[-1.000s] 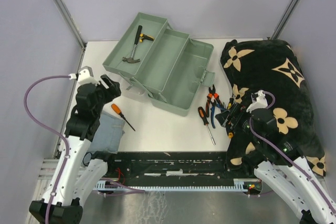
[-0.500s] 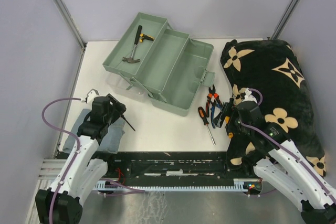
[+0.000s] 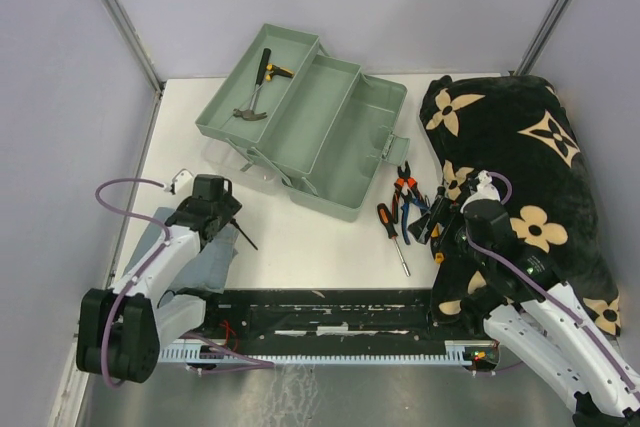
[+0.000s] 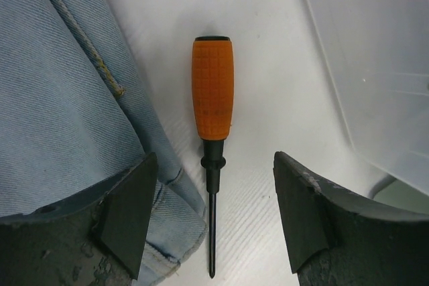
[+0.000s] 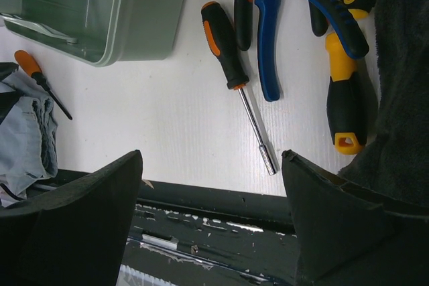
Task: Pack the tool kit
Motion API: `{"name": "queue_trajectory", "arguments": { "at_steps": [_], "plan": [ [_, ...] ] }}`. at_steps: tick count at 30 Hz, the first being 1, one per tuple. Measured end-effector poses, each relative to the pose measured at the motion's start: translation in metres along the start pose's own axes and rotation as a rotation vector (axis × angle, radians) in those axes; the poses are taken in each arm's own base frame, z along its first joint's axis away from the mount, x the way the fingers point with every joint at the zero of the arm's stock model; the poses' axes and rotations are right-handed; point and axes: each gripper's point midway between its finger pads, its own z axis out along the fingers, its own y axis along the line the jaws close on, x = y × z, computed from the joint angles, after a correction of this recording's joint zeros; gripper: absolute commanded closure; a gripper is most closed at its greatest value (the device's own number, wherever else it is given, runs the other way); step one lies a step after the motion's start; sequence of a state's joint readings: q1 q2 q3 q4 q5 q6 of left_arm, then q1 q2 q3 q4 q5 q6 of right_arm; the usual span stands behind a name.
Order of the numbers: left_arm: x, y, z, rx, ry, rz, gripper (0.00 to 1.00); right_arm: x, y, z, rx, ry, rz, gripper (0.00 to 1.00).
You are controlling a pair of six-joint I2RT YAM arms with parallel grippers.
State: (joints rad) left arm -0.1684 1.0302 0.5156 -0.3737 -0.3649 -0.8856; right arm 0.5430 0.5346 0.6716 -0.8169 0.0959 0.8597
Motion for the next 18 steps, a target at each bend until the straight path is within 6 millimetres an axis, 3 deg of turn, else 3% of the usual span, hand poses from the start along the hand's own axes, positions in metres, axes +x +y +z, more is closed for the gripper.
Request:
{"name": "queue_trajectory", "arguments": {
  "at_steps": [10, 18],
  "plan": [
    [0.018, 0.009, 0.028, -0.099, 0.066, 0.024, 0.25, 0.004, -0.004, 0.008, 0.037, 0.033, -0.004, 0.07],
    [0.016, 0.005, 0.038, -0.141, 0.095, 0.033, 0.31, 0.006, -0.004, 0.011, 0.043, 0.043, -0.001, 0.07]
  ]
}}
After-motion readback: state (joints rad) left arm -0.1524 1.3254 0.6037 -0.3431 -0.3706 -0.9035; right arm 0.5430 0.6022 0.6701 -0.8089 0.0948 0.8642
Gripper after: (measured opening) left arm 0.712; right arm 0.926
